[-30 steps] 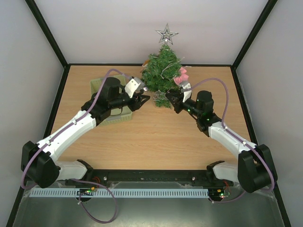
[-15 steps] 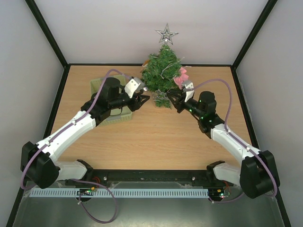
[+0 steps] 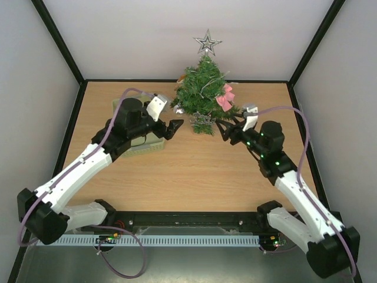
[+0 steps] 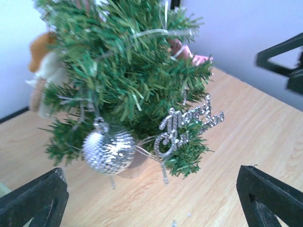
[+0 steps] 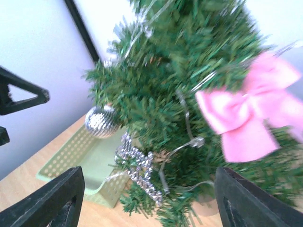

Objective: Decorate the small christmas tree
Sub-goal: Reset both arms

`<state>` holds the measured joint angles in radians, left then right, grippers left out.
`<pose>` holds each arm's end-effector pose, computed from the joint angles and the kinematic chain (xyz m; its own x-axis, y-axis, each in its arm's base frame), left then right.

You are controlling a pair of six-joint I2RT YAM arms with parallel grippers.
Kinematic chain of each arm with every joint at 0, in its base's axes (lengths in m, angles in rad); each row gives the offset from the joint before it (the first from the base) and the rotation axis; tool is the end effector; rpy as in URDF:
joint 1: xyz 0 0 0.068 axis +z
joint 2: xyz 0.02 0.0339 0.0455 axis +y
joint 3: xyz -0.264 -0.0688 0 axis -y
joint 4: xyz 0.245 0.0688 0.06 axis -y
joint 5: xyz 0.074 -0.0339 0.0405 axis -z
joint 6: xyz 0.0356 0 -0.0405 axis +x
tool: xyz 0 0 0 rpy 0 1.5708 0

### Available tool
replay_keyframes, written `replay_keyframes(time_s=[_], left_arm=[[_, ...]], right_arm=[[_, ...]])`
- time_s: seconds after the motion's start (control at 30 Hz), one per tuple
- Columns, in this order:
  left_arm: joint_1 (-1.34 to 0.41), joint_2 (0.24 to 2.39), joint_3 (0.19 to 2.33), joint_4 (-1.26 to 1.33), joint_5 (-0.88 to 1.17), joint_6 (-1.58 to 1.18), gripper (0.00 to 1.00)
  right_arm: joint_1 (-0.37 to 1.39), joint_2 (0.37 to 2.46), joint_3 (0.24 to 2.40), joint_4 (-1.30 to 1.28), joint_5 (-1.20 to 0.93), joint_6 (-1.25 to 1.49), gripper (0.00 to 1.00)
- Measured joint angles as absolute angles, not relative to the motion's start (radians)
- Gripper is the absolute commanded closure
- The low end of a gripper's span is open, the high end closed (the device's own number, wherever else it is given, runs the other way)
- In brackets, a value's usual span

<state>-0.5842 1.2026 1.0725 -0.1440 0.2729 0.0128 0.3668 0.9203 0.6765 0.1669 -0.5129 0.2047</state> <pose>0.2282 -0.1624 0.3582 -0.2162 0.1577 -0.9635 0.7504 0.6582 -0.0606 0.1964 0.0942 0.3146 -0.2266 0.1027 -0.9686 -0.7386 0.6302 0.2396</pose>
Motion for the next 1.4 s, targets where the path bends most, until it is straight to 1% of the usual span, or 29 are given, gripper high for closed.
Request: replay_keyframes(time_s=[0.03,0.07,0.33,0.47,0.63,0.83,1.17,1.4], left_arm=[[-0.584,1.187,1.073,-0.153,0.259,0.012,0.01],[-0.584,1.172,1.073,-0.159,0.243,0.008,0.01],[-0.584,1.028,1.108,-0.247,0.133,-0.065,0.01],[-0.584,0.971,1.122,-0.299,0.097,-0.109,0.01],[-0.584,0.87,1.11,-0.336,0.075,-0.172,0.01],[-0.584,0.726,1.007,-0.326,0.044,-0.234,0.01],[-0.584,0.699,0.919,-0.327,0.025,-0.279,0.01],[-0.584,0.688,0.911,-0.32,0.019,-0.286,0.01]], right_arm=[[0.367,0.881,0.68,0.138,-0.489,0.221,0.05],[0.367,0.842,0.688,0.102,-0.456,0.236,0.01],[0.367,0.616,0.755,-0.11,-0.294,0.3,0.02],[0.367,0.514,0.773,-0.197,-0.197,0.379,0.02],[0.366,0.453,0.841,-0.313,-0.066,0.489,0.02],[0.366,0.39,0.854,-0.409,0.042,0.561,0.02],[0.366,0.379,0.779,-0.482,0.055,0.604,0.02],[0.366,0.379,0.771,-0.488,0.047,0.614,0.02]])
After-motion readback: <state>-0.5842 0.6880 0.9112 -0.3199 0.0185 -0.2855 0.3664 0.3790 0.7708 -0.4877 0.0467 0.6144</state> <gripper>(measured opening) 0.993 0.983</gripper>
